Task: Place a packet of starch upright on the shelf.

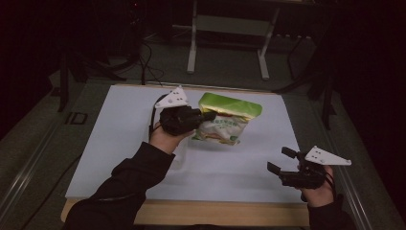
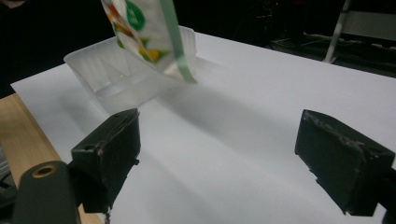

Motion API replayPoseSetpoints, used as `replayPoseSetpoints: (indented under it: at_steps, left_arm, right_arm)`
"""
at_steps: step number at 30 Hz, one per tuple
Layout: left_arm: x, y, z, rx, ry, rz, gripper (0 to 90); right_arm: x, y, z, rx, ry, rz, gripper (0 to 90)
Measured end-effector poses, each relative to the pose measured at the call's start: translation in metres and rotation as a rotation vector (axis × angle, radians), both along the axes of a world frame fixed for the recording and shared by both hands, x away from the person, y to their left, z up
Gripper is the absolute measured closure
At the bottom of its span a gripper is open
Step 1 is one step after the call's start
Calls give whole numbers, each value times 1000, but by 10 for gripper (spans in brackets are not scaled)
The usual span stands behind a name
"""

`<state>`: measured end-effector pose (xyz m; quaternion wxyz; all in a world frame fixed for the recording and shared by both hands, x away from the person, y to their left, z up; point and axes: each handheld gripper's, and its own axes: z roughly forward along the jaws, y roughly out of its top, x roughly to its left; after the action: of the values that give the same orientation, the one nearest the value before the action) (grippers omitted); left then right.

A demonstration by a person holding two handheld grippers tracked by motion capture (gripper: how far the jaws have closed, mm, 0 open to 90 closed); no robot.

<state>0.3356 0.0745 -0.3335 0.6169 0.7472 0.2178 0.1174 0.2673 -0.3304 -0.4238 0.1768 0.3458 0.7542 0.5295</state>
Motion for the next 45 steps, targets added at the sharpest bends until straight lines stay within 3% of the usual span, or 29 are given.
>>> replayPoseSetpoints:
  at_steps: [14, 17, 22, 26, 30, 34, 37, 45]
  left_arm:
    - [-9, 55, 6, -17, -2, 112, 862]
    - [-10, 66, 5, -23, 3, 123, 862]
    - [-13, 87, -1, -54, 17, 132, 862]
    - [-16, 102, -10, -66, 20, 134, 862]
    - [-15, 117, -25, -104, 52, 115, 862]
    - [-17, 124, -38, -99, 63, 115, 862]
    - [-16, 130, -50, -119, 93, 111, 862]
    - [-16, 138, -75, -106, 154, 98, 862]
  right_arm:
    - [1, -2, 5, 36, 4, -6, 146]
    - [2, -2, 6, 52, 6, -5, 146]
    - [3, 0, 5, 33, 6, 2, 146]
    - [4, 1, 3, 37, 13, 9, 146]
    - [4, 3, 2, 38, 19, 9, 146]
    - [5, 4, 2, 41, 21, 8, 146]
    - [5, 4, 2, 48, 25, 7, 146]
    - [5, 3, 0, 52, 28, 9, 146]
